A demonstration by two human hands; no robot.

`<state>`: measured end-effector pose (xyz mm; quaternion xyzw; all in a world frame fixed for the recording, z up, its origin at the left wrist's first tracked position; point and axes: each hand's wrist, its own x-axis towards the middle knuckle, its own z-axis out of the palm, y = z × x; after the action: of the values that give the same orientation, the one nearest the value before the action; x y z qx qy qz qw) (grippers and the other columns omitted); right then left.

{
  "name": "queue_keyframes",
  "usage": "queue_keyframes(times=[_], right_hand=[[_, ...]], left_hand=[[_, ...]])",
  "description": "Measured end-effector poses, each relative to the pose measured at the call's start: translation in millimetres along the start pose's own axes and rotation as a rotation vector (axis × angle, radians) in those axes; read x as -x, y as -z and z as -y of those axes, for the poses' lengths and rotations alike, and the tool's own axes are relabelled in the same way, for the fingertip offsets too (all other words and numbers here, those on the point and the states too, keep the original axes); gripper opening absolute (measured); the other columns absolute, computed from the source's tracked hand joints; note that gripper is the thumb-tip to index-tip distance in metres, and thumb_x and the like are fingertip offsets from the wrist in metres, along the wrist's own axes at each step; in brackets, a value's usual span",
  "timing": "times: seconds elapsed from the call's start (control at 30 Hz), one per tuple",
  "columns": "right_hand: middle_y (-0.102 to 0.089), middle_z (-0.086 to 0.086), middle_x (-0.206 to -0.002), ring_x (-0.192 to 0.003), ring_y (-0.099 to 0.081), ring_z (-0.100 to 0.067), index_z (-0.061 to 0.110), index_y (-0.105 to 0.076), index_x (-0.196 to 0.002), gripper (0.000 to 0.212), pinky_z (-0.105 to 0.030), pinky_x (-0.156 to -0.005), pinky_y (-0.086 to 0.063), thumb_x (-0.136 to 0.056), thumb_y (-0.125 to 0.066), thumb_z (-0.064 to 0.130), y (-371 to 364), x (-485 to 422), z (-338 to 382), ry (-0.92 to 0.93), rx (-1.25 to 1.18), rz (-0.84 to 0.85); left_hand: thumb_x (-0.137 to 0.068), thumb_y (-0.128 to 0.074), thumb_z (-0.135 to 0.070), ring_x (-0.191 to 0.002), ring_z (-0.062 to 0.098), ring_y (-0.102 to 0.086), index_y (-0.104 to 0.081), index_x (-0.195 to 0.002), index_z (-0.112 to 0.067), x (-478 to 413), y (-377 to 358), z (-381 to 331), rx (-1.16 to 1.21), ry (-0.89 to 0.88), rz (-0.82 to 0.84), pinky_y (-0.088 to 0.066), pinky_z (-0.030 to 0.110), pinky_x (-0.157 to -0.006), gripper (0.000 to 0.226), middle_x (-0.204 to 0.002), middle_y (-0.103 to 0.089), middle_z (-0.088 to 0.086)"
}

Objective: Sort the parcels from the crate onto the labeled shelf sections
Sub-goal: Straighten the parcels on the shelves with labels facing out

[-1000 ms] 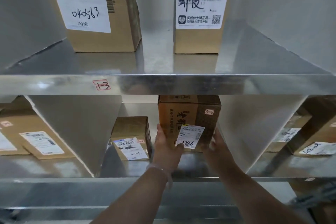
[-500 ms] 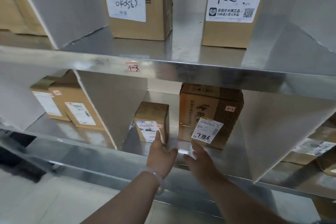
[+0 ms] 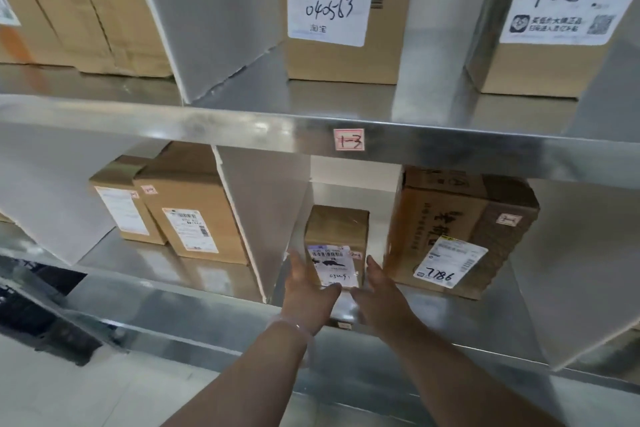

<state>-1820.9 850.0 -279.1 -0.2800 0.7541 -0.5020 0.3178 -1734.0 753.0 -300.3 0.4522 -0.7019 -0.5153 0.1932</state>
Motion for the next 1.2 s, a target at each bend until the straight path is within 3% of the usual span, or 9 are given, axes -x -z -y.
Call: queue_keyframes(times=[0.13,0.33,0.47,0.57,0.73,0.8,0.93,1.0,1.2], right_hand=[[-0.070,0.016,-0.093,-0.091,-0.067,-0.003,0.029,-0.061,-0.102,0.012,-0.015,-0.077,-0.053,-0.099,-0.054,0.020,-19,-15,2,0.007,-0.030,-0.107],[-0.067,0.014,-0.111,-0.104,-0.063,-0.003,0.045,-0.054,-0.112,0.037,-0.030,-0.090,-0.051,-0.090,-0.055,0.016,-36,-33,0,-0.050,0.031,-0.189],[-0.064,0.013,-0.122,-0.114,-0.060,-0.010,0.043,-0.052,-0.124,0.049,-0.034,-0.098,-0.047,-0.079,-0.054,0.023,-43,-29,-9,-0.104,-0.015,-0.238],[-0.060,0.010,-0.130,-0.120,-0.056,-0.016,0.040,-0.048,-0.132,0.061,-0.041,-0.104,-0.044,-0.072,-0.054,0.030,-55,-6,-15,-0.152,-0.050,-0.264],[-0.062,0.001,-0.125,-0.112,-0.061,-0.017,0.027,-0.052,-0.132,0.056,-0.027,-0.094,-0.047,-0.079,-0.063,0.036,-82,28,-20,-0.216,-0.025,-0.304],[-0.064,-0.002,-0.115,-0.100,-0.062,-0.013,0.024,-0.055,-0.119,0.036,-0.018,-0.089,-0.047,-0.085,-0.069,0.020,-98,37,-17,-0.236,-0.099,-0.321],[-0.054,-0.003,-0.137,-0.120,-0.056,-0.019,0.030,-0.047,-0.137,0.054,-0.037,-0.102,-0.045,-0.088,-0.068,0.018,-140,49,-15,-0.161,-0.034,-0.256],[-0.050,0.003,-0.139,-0.119,-0.054,-0.016,0.030,-0.043,-0.141,0.055,-0.027,-0.088,-0.049,-0.091,-0.064,0.020,-160,62,-3,-0.164,0.004,-0.197],[-0.044,0.010,-0.143,-0.128,-0.045,-0.007,0.028,-0.039,-0.146,0.061,-0.025,-0.103,-0.037,-0.092,-0.064,0.019,-209,57,23,-0.146,-0.017,-0.153]], left_hand=[[-0.073,-0.078,-0.010,-0.093,0.014,-0.069,-0.057,-0.116,-0.016,-26,4,11,-0.024,-0.176,0.069,-0.056,0.019,-0.074,0.048,-0.098,-0.070,-0.002],[-0.077,-0.074,0.001,-0.090,0.001,-0.063,-0.050,-0.122,-0.016,-51,20,7,0.023,-0.244,0.223,-0.049,0.008,-0.073,0.054,-0.101,-0.066,-0.002],[-0.077,-0.077,-0.013,-0.120,0.021,-0.057,-0.027,-0.148,-0.016,-56,24,14,0.009,-0.209,0.284,-0.047,0.038,-0.104,0.087,-0.129,-0.060,0.004],[-0.083,-0.072,-0.010,-0.135,0.016,-0.037,-0.010,-0.156,-0.017,-39,30,24,-0.018,-0.167,0.324,-0.026,0.030,-0.117,0.096,-0.145,-0.040,-0.001],[-0.083,-0.070,-0.016,-0.128,0.016,-0.045,-0.023,-0.149,-0.029,-10,55,44,0.005,-0.145,0.392,-0.035,0.028,-0.108,0.082,-0.129,-0.039,-0.016],[-0.086,-0.070,-0.013,-0.120,0.013,-0.050,-0.029,-0.147,-0.028,2,73,51,0.069,-0.091,0.385,-0.040,0.027,-0.102,0.076,-0.118,-0.048,-0.017],[-0.088,-0.067,-0.025,-0.130,0.018,-0.049,-0.038,-0.148,-0.021,22,119,73,0.027,-0.114,0.264,-0.038,0.034,-0.110,0.066,-0.137,-0.051,-0.007],[-0.091,-0.064,-0.018,-0.120,0.013,-0.052,-0.043,-0.141,-0.020,27,140,82,0.047,-0.090,0.201,-0.038,0.024,-0.101,0.054,-0.123,-0.053,-0.012],[-0.093,-0.063,-0.017,-0.099,-0.008,-0.053,-0.036,-0.135,-0.038,8,206,87,0.118,-0.096,0.101,-0.040,0.025,-0.096,0.054,-0.116,-0.053,-0.023]])
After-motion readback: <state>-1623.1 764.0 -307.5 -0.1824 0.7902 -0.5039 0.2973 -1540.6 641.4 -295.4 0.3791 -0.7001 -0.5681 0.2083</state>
